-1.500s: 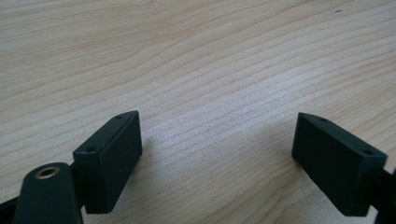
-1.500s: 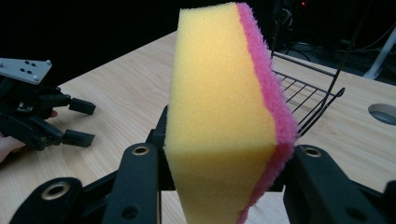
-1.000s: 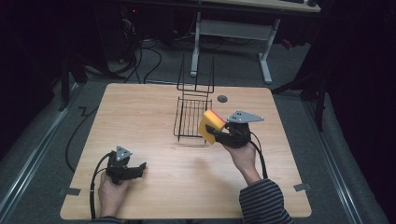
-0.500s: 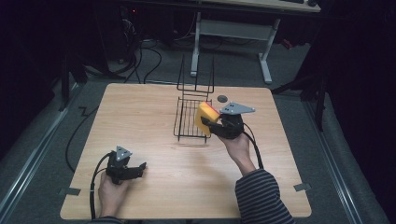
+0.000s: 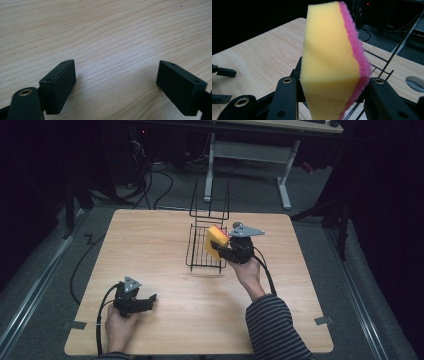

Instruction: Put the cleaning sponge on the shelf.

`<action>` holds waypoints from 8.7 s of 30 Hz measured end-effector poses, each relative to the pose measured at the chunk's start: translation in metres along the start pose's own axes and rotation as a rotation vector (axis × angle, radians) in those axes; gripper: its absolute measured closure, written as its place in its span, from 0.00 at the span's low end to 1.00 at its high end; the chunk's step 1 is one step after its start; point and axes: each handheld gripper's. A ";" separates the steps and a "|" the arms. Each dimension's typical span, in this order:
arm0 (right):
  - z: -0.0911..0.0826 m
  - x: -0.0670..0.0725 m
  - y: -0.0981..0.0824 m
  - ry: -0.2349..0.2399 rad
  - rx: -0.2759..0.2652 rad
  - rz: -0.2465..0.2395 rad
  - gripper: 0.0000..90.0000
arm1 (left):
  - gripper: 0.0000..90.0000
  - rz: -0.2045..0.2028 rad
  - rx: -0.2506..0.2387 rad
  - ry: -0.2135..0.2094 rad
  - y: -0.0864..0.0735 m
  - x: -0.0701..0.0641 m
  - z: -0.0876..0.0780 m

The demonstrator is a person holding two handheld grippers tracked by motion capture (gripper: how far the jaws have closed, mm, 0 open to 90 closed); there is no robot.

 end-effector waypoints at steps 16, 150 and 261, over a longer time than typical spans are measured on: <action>0.026 0.001 -0.001 -0.001 0.037 -0.013 0.67 | 0.19 0.000 0.001 0.000 0.000 0.000 0.000; -0.042 -0.030 -0.024 0.056 -0.015 0.077 0.36 | 0.18 0.001 0.001 -0.002 0.000 0.000 0.000; -0.104 -0.074 -0.174 -0.152 0.104 0.239 0.40 | 0.18 0.003 0.002 -0.002 0.000 0.000 0.000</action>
Point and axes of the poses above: each handheld gripper's, and its own axes: z roughly forward along the jaws, y roughly out of its top, x roughly to its left, and after that the axes turned 13 degrees about -y, right-handed
